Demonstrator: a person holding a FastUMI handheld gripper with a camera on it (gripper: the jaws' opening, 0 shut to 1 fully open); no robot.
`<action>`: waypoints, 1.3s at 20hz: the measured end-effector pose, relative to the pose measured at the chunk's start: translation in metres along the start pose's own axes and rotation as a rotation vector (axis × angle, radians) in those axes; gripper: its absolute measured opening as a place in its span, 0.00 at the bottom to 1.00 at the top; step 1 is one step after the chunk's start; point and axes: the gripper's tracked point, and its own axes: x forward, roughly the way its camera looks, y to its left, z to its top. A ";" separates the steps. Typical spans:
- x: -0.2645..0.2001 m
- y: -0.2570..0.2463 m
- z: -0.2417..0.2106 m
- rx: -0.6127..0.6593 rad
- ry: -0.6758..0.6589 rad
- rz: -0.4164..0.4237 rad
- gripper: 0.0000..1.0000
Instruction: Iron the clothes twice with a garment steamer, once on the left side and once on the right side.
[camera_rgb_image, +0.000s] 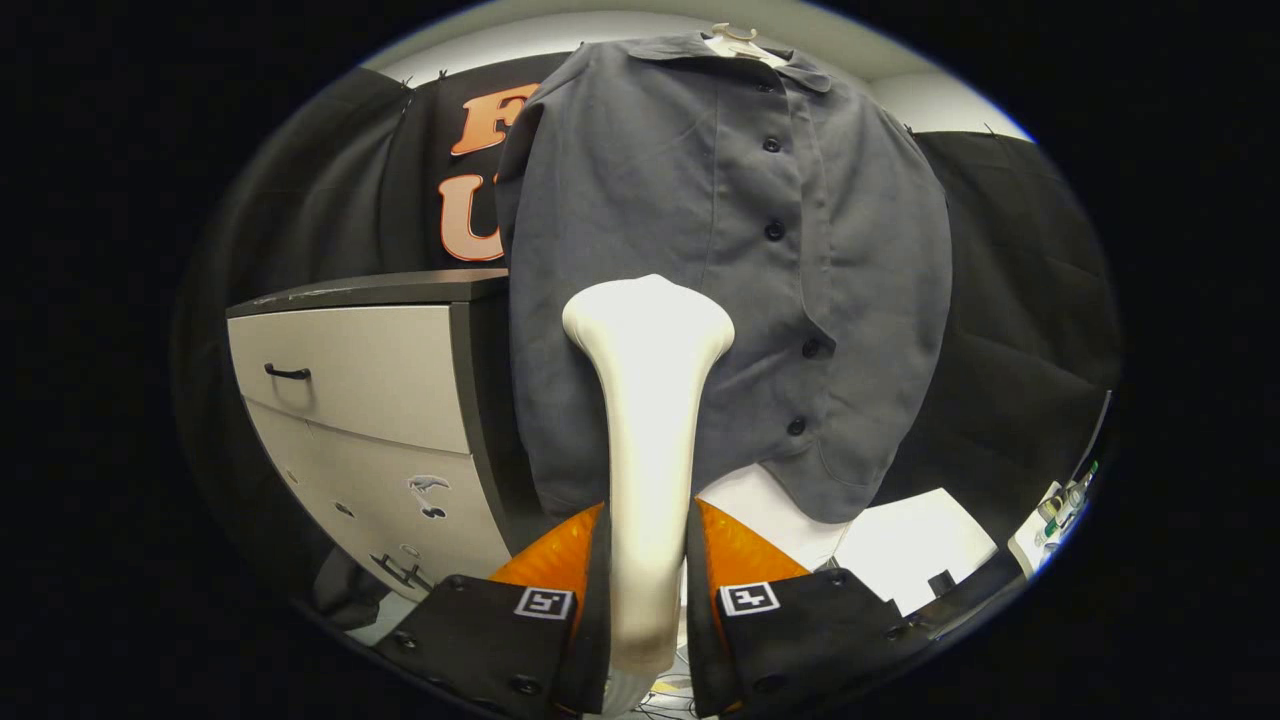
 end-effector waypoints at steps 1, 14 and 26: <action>-0.001 0.000 0.001 -0.001 0.001 -0.002 0.40; -0.087 -0.015 0.106 0.048 -0.176 0.035 0.39; -0.123 -0.117 0.187 0.048 -0.293 -0.062 0.39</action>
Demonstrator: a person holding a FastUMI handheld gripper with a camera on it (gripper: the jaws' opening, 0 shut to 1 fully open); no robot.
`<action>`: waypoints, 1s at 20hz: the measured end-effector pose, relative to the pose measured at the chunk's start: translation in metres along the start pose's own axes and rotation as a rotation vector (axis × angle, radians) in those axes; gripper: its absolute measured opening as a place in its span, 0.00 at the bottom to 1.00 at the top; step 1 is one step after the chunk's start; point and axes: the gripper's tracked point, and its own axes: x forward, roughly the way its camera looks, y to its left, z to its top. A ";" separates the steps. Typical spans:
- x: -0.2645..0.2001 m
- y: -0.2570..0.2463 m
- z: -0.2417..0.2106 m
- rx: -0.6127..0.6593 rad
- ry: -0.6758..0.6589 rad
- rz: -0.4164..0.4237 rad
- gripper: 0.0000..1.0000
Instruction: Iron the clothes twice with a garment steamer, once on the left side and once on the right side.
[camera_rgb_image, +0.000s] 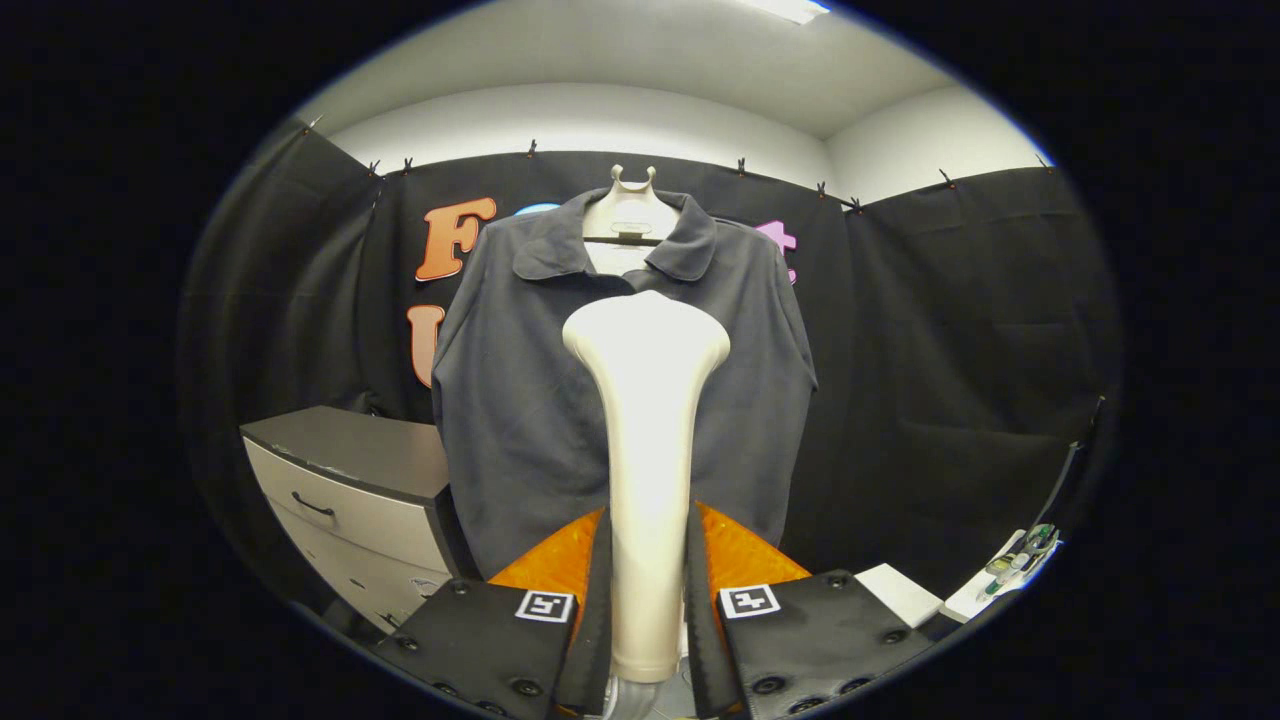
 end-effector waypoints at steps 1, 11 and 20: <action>0.003 -0.006 0.002 -0.002 0.001 -0.002 0.39; 0.034 -0.041 0.005 0.026 0.003 -0.010 0.39; 0.093 -0.063 0.025 0.071 0.005 -0.045 0.39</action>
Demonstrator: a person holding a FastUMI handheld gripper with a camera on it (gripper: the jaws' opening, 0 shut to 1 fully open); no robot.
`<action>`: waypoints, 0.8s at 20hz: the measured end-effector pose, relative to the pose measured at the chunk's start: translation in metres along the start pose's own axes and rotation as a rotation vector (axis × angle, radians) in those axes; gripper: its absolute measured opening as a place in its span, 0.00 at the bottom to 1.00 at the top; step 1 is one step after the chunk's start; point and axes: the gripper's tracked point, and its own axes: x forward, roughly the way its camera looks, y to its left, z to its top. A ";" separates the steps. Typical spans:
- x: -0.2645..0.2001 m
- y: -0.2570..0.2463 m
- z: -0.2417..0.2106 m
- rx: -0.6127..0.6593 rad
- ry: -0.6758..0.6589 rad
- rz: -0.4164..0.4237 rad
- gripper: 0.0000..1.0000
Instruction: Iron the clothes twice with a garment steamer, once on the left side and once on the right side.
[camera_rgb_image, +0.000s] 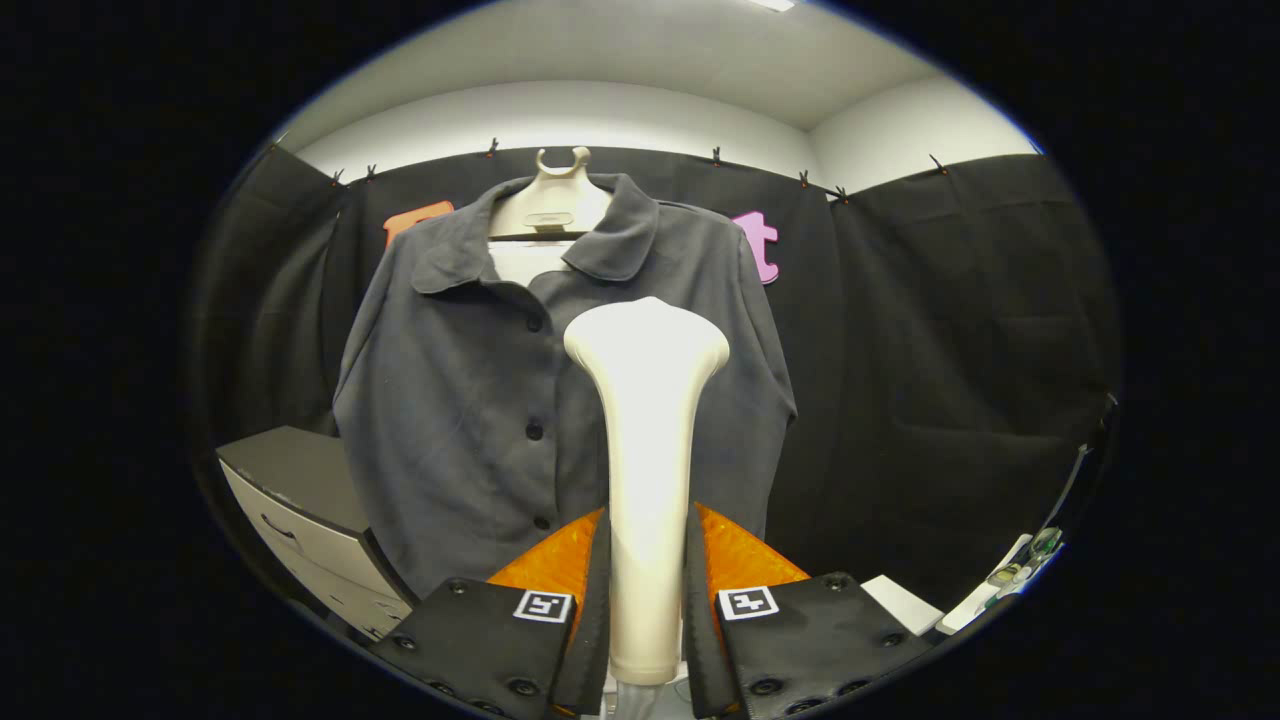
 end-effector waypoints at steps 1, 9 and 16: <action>0.007 -0.004 0.003 0.013 0.000 -0.008 0.39; 0.027 -0.003 -0.004 -0.035 0.030 0.000 0.39; 0.030 -0.005 -0.017 -0.028 0.043 -0.001 0.39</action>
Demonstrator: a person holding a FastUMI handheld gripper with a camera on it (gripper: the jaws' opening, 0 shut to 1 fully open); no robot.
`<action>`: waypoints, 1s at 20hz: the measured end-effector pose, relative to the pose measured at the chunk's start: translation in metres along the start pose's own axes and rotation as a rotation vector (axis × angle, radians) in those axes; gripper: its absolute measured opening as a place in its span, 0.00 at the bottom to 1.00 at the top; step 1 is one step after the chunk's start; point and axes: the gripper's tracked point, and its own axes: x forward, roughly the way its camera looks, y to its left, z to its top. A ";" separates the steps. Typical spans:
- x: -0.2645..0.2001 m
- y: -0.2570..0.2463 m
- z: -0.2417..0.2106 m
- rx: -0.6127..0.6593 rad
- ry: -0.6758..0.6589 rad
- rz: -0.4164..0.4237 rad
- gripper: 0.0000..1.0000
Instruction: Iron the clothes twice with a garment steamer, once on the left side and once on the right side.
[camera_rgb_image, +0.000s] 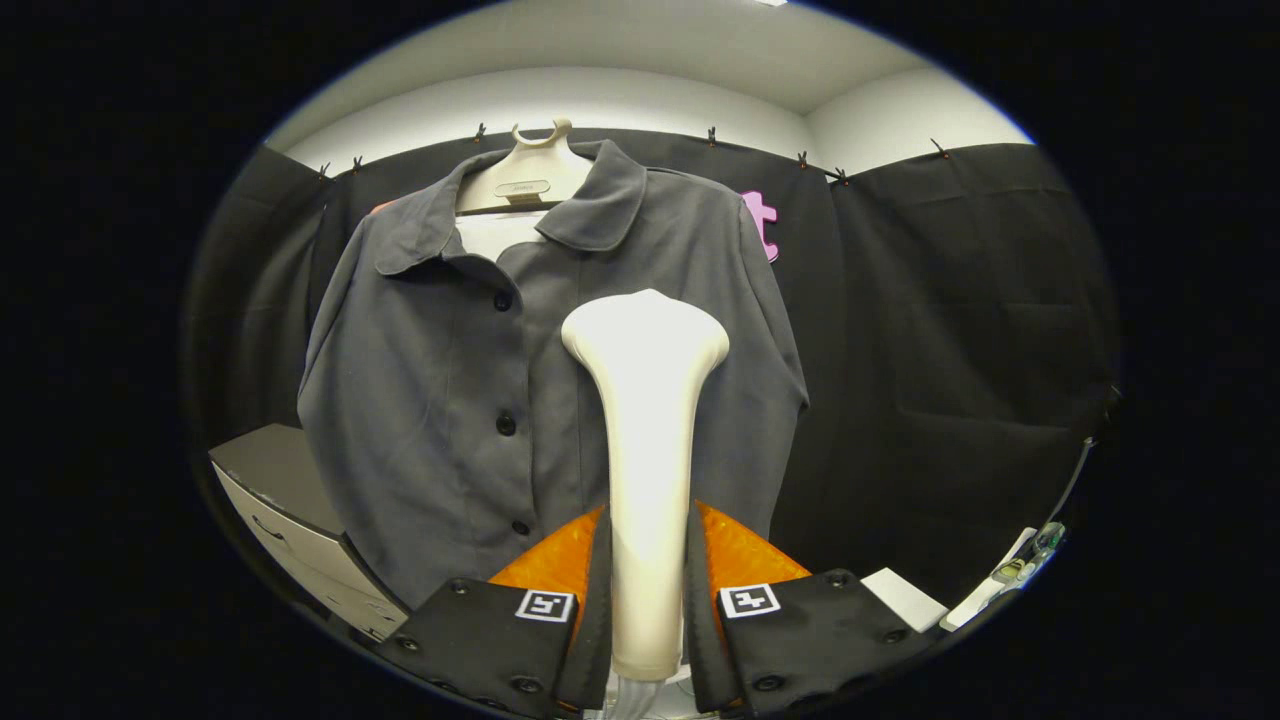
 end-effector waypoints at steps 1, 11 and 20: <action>-0.001 0.000 -0.005 -0.002 0.004 -0.002 0.39; -0.008 -0.002 -0.075 -0.003 0.086 -0.013 0.40; -0.016 -0.002 -0.151 -0.003 0.192 -0.025 0.40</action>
